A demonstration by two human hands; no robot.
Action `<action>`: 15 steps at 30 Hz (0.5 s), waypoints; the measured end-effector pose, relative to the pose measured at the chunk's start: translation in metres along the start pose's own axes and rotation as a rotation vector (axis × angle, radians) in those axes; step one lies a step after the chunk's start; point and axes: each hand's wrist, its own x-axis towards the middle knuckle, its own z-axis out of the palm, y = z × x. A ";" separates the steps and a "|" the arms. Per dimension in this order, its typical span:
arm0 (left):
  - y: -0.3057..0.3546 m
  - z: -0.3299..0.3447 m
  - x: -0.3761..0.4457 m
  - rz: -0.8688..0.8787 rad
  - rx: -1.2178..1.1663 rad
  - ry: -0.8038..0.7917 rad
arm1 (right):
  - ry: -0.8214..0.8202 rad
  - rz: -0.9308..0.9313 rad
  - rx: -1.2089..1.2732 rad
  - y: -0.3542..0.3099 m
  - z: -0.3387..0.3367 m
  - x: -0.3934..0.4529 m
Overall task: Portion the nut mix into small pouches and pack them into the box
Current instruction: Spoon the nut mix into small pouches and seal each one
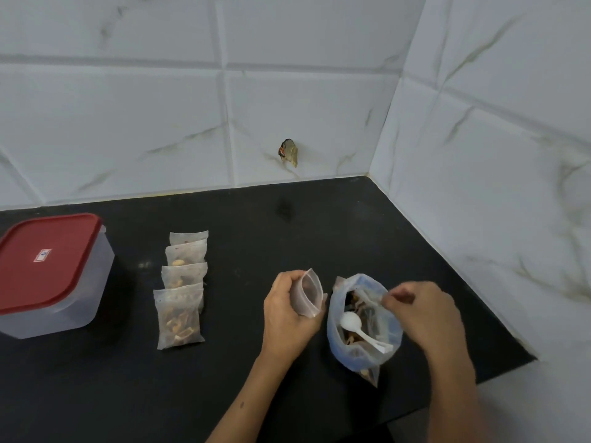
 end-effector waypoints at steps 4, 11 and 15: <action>0.003 0.012 0.001 -0.216 -0.007 -0.096 | -0.247 0.068 -0.141 0.003 0.016 0.001; 0.003 0.027 0.000 -0.377 0.018 -0.185 | -0.219 -0.064 -0.330 -0.001 0.030 0.001; 0.004 0.028 0.004 -0.392 0.016 -0.169 | -0.210 -0.067 -0.366 0.002 0.036 0.003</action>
